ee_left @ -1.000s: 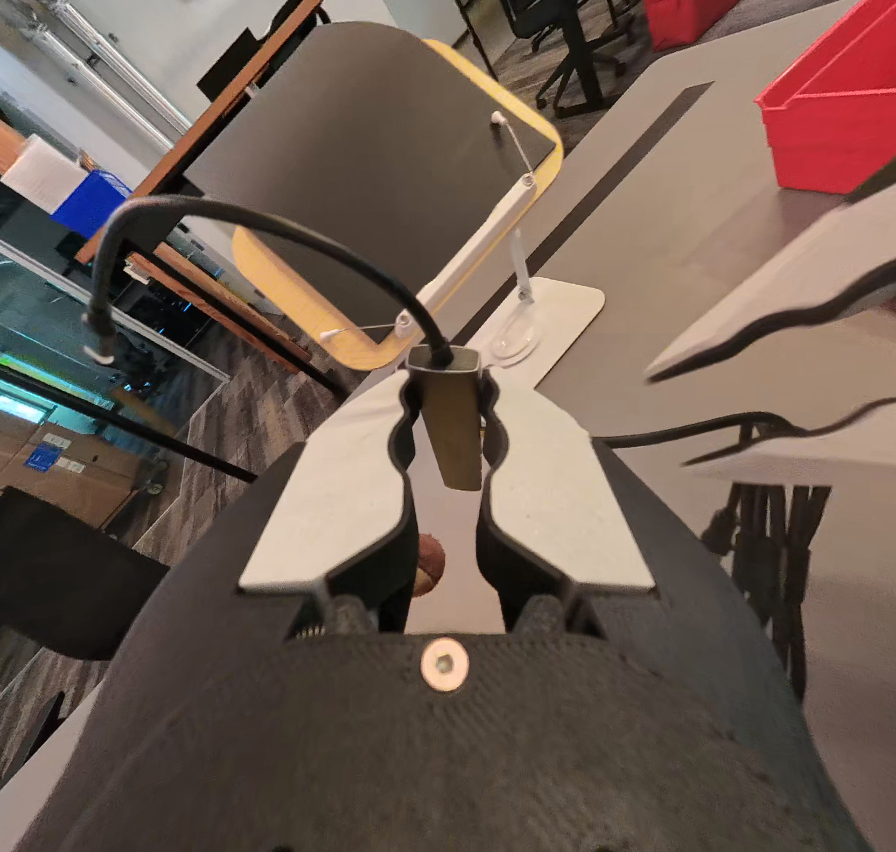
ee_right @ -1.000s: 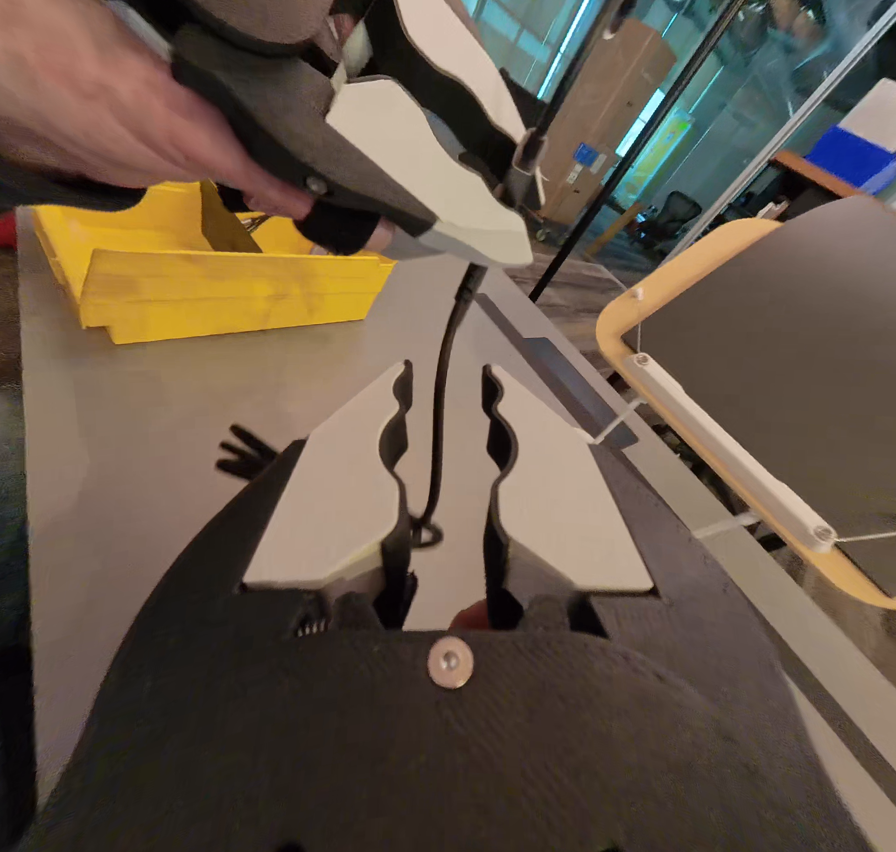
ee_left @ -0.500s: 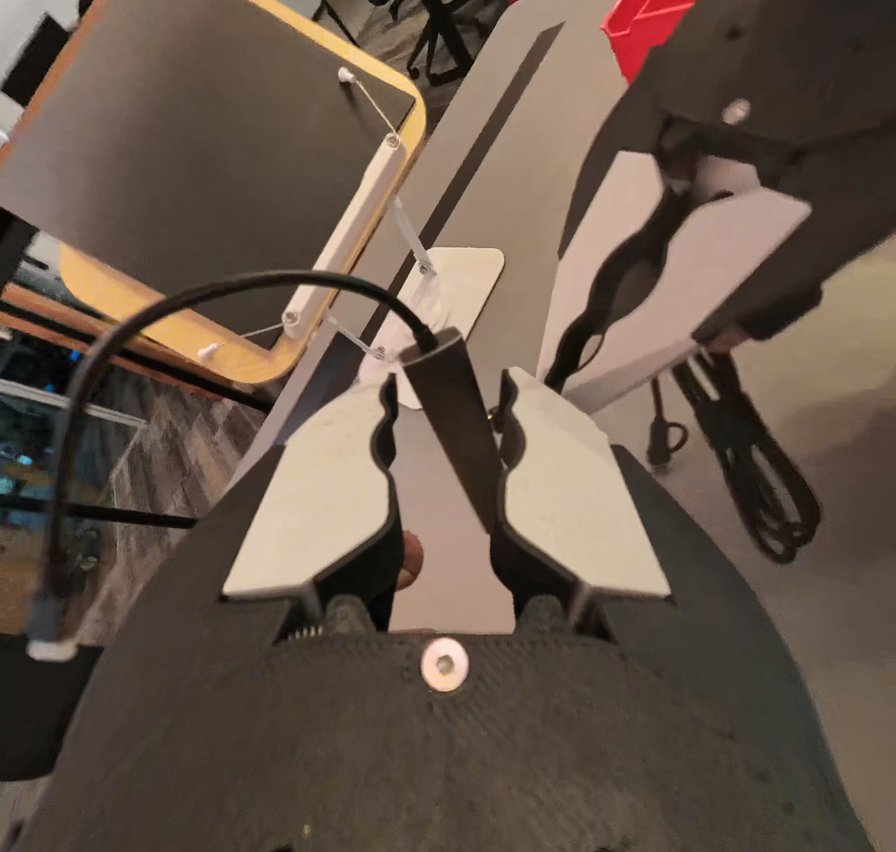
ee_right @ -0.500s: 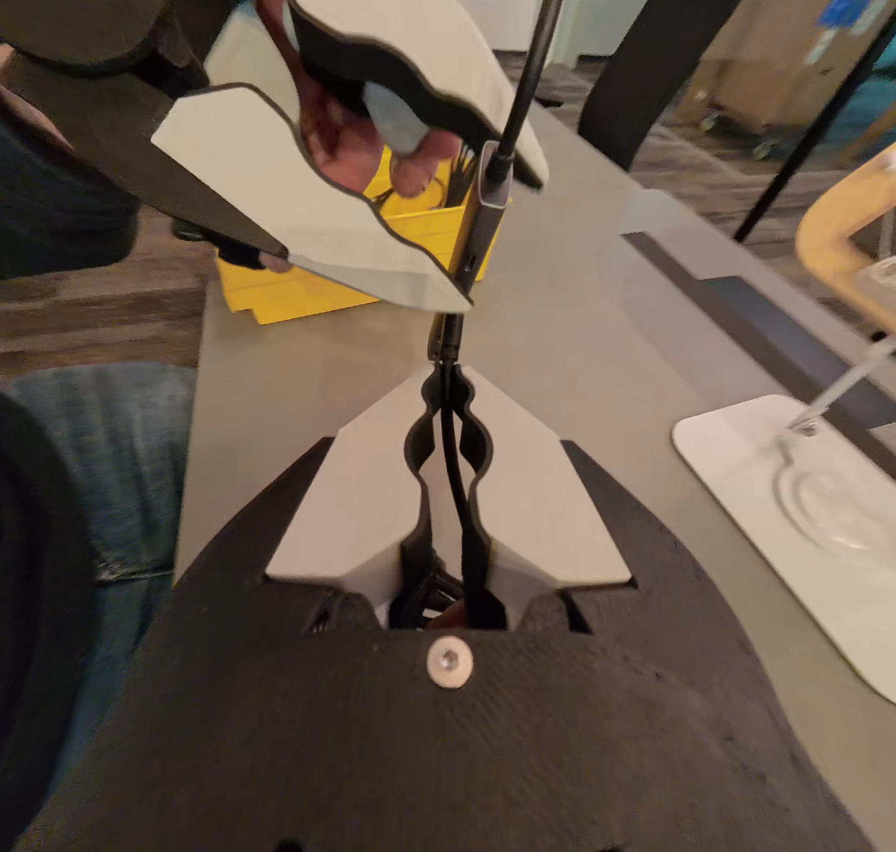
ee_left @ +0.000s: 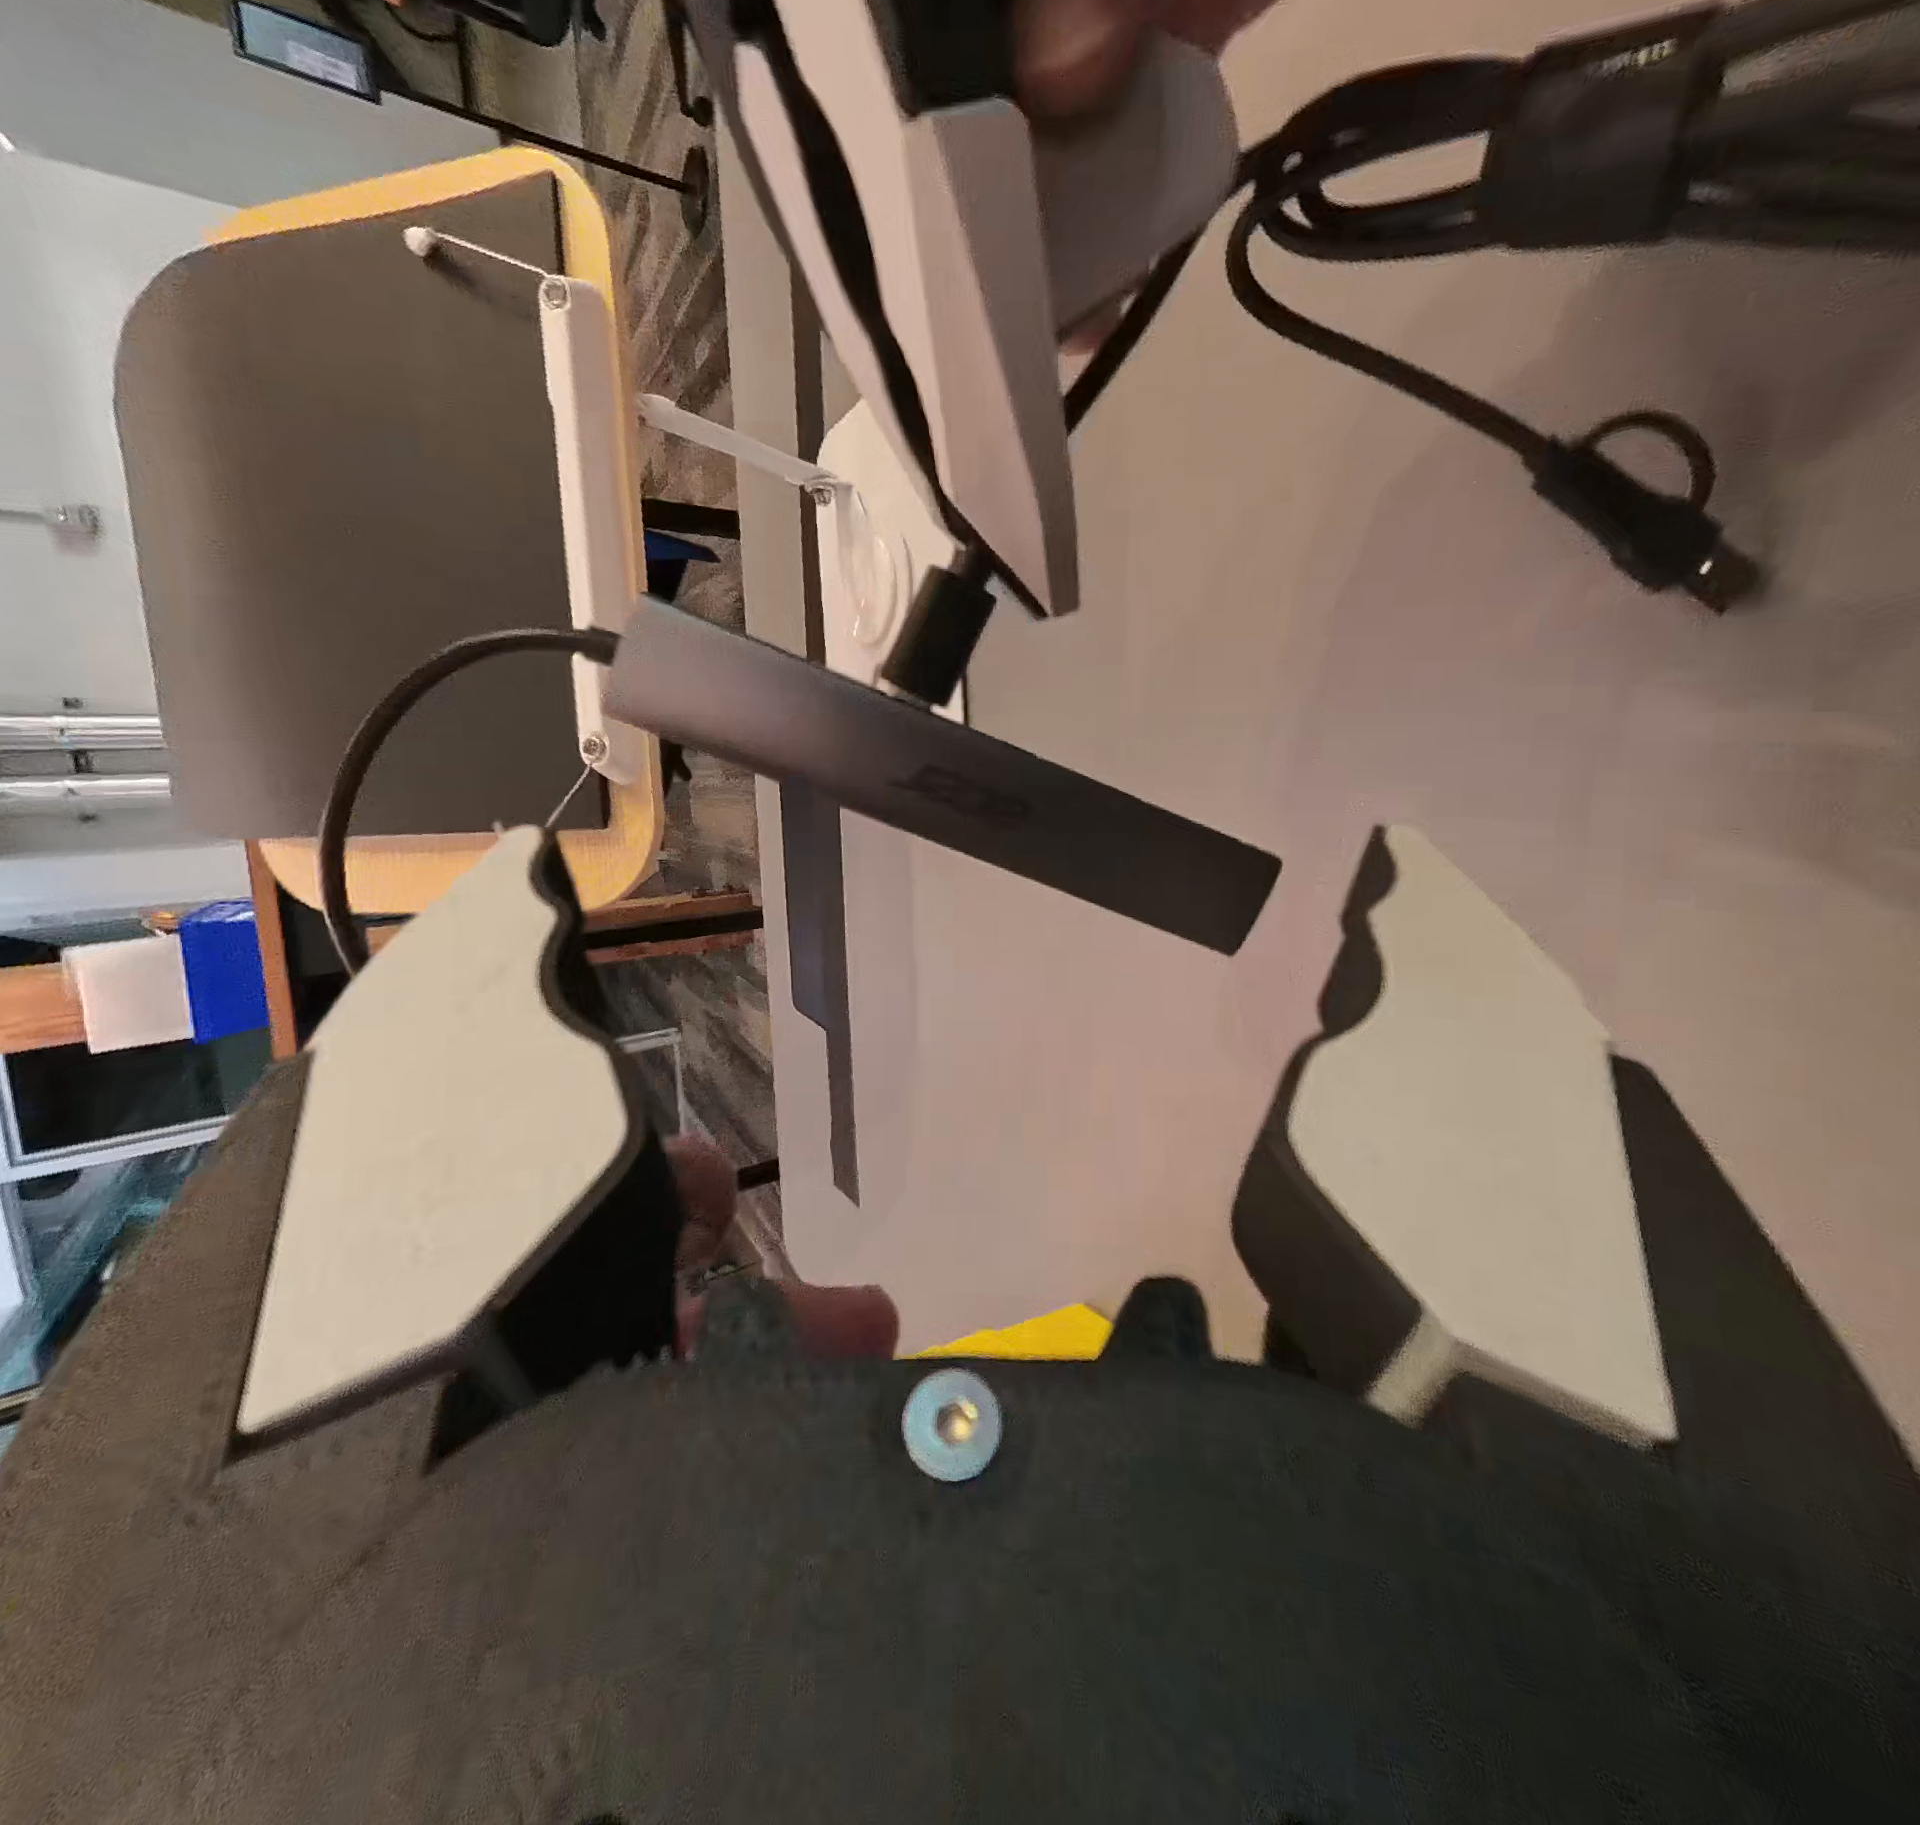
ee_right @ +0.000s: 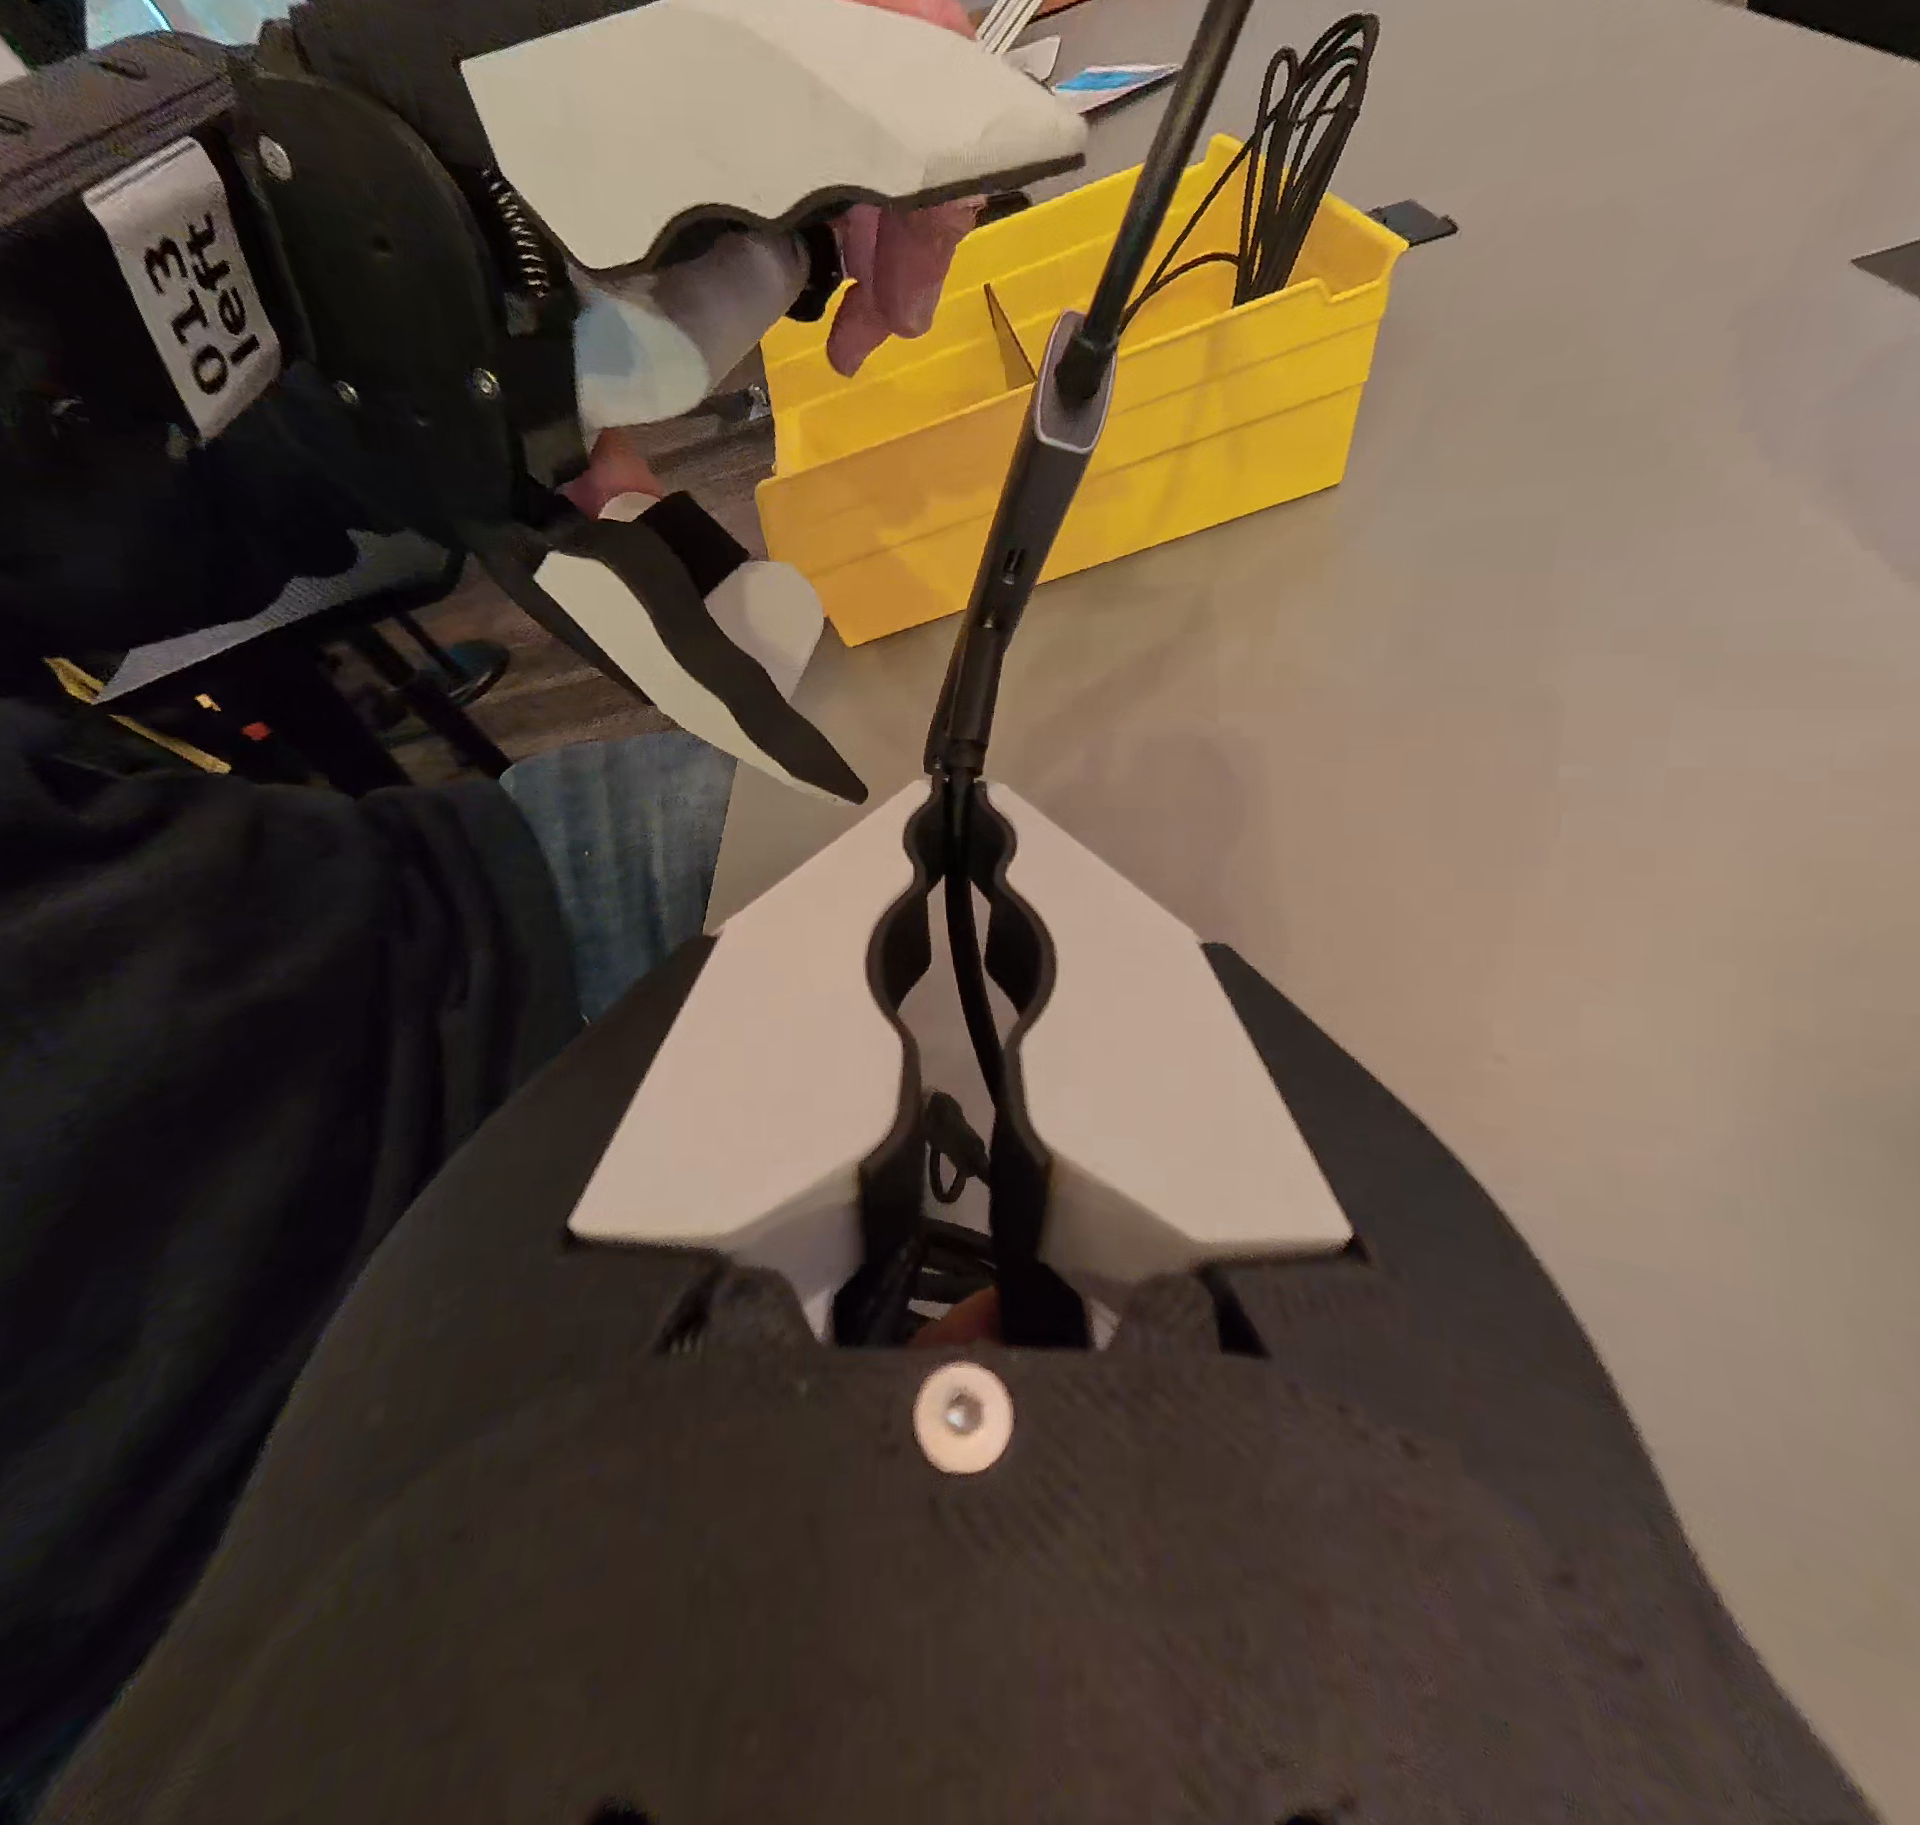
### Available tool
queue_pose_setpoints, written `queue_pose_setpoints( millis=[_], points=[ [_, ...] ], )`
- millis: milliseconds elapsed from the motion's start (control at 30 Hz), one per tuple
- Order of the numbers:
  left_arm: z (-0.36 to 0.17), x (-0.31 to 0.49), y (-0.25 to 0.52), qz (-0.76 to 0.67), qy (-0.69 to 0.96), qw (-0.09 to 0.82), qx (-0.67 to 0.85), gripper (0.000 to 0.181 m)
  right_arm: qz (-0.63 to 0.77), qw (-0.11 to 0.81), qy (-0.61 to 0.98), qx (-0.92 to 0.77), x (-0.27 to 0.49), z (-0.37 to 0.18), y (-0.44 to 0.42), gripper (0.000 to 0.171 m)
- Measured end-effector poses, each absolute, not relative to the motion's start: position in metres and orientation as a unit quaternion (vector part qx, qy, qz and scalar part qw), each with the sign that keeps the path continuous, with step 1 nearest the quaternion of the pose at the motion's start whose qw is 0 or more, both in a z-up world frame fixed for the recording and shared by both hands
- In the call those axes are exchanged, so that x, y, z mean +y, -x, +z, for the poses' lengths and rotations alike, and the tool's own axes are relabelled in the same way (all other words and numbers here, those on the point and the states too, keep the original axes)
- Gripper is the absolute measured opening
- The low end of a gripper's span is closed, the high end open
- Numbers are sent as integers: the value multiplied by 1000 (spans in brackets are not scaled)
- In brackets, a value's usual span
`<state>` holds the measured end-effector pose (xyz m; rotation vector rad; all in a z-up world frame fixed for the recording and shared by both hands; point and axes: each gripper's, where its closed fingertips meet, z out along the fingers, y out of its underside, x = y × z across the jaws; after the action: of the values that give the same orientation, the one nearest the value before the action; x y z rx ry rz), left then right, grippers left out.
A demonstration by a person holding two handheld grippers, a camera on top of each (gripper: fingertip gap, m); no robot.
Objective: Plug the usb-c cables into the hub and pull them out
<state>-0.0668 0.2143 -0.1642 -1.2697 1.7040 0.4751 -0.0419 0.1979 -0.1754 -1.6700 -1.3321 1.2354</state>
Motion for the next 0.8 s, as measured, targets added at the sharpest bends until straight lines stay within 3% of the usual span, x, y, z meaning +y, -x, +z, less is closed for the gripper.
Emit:
queue_pose_setpoints(
  millis=[100, 300, 800],
  points=[
    [-169, 218, 72, 204, 515, 445, 704, 146, 477, 318, 640, -512, 198, -177, 41, 0],
    [-173, 226, 73, 233, 483, 424, 730, 147, 472, 281, 645, -531, 192, -186, 42, 0],
    [-204, 228, 64, 219, 468, 408, 753, 136, 478, 224, 652, -545, 192, -201, 41, 0]
  ],
)
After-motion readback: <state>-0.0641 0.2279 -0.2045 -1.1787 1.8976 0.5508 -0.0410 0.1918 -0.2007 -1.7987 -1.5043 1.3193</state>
